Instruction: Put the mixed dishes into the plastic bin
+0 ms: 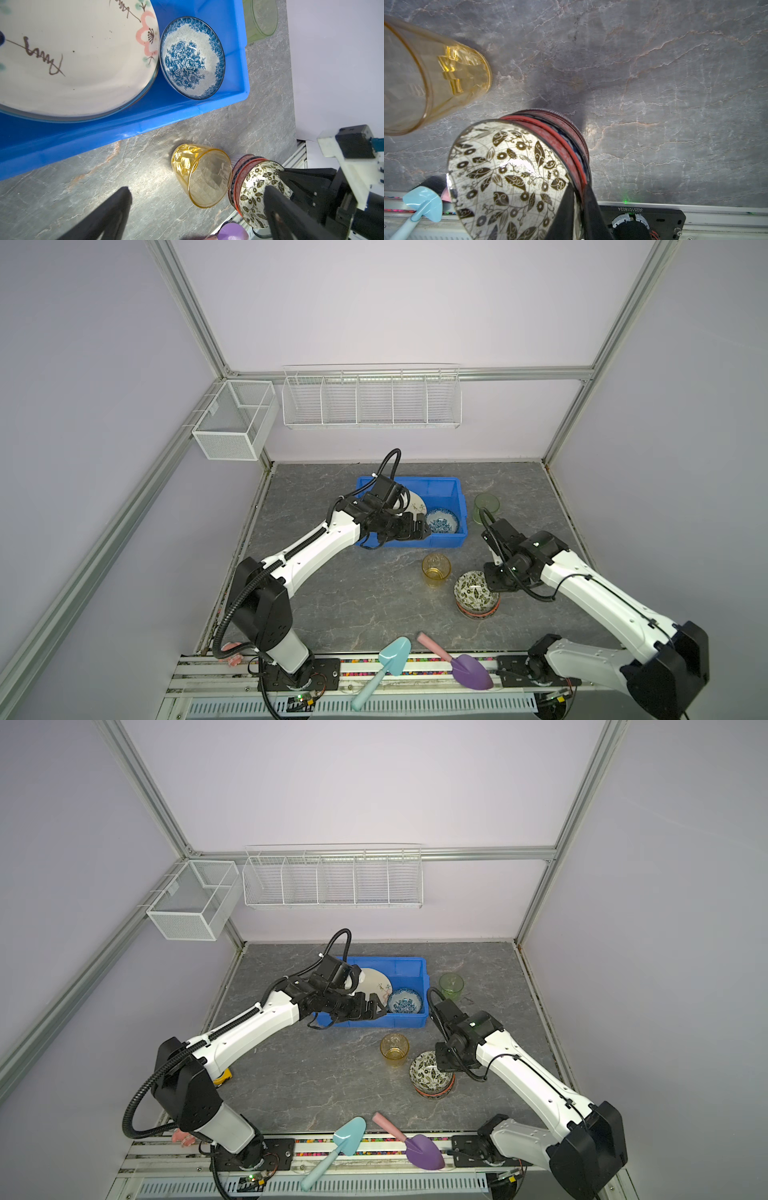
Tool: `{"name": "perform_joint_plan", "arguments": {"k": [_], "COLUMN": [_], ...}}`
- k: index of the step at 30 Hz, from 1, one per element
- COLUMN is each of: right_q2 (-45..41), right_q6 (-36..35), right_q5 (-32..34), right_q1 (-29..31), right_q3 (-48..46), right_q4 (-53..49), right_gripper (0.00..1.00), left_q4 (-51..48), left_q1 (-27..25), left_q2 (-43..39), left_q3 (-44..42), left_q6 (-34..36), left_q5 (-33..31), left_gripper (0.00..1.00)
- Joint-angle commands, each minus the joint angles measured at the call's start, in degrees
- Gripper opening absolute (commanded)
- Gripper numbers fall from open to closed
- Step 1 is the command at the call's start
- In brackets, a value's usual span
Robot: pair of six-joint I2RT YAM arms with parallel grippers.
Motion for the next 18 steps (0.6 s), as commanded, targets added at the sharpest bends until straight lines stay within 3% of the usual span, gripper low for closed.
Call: {"name": "perform_joint_plan", "arguments": {"k": [1, 18], "right_q2": [-1.05, -4.59], "right_q6": [0.32, 0.48], "right_q5": [0.63, 0.8], "right_q1": [0.4, 0.31], "right_q3": [0.04, 2.69], "right_q4": [-0.46, -3.36], "right_gripper": [0.11, 0.07], "left_q4": [0.41, -0.51], "left_q1": [-0.26, -1.47], "left_q2": [-0.55, -1.97], "left_q3": [-0.06, 0.47], "left_q6": [0.04, -0.03], "left_q5": [0.27, 0.61], "left_gripper": [0.99, 0.99]}}
